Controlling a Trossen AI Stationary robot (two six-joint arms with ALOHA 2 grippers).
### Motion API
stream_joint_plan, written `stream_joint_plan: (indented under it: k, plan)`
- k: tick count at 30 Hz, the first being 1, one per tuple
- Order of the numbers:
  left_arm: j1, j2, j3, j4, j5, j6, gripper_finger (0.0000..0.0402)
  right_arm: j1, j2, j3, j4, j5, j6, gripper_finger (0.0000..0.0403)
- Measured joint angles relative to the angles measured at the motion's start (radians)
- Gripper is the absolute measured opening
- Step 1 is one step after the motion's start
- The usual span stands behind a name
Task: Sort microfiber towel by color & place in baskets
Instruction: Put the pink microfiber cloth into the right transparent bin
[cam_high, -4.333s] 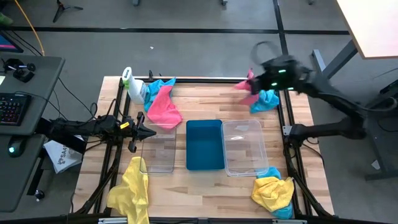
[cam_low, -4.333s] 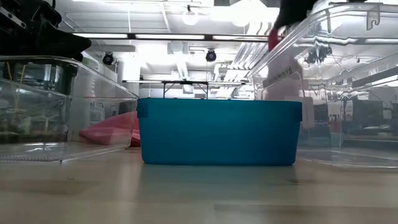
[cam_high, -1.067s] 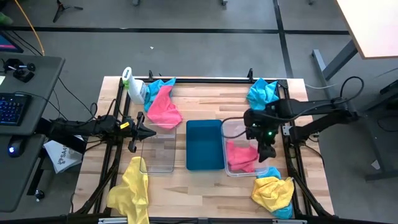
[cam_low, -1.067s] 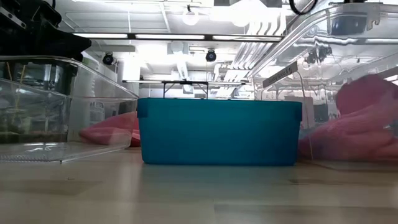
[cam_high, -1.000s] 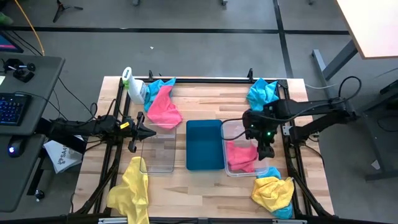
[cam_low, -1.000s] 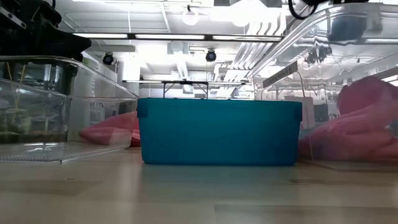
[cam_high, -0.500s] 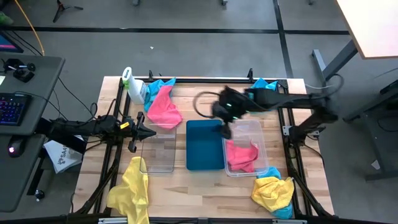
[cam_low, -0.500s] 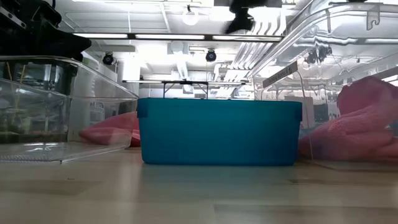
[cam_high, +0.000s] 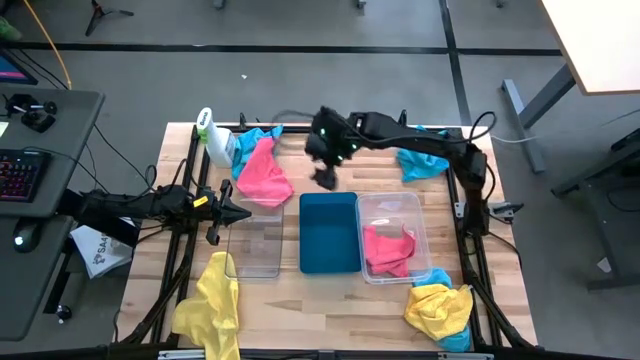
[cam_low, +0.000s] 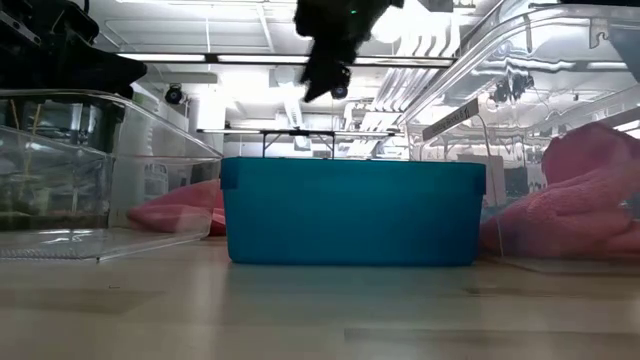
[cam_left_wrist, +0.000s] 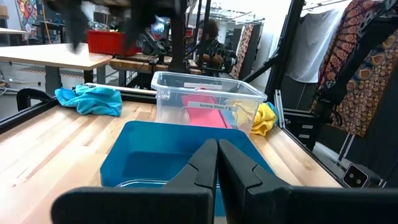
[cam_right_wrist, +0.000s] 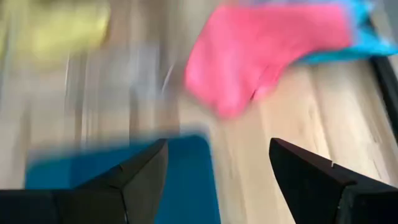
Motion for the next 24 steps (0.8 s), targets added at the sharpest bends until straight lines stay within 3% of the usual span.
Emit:
stream_joint_plan:
  k: [4, 7, 13, 24]
  plan:
    - [0.000, 0.000, 0.000, 0.000, 0.000, 0.000, 0.0001, -0.024, 0.064, 0.001, 0.207, 0.011, 0.316, 0.0275]
    - [0.000, 0.000, 0.000, 0.000, 0.000, 0.000, 0.0001, -0.018, 0.130, 0.001, 0.292, 0.040, 0.438, 0.0275]
    - [0.000, 0.000, 0.000, 0.000, 0.000, 0.000, 0.0001, 0.000, 0.283, -0.001, 0.363, 0.059, 0.556, 0.0275]
    - [0.000, 0.000, 0.000, 0.000, 0.000, 0.000, 0.0001, 0.038, 0.447, -0.003, 0.477, 0.221, 0.613, 0.0275]
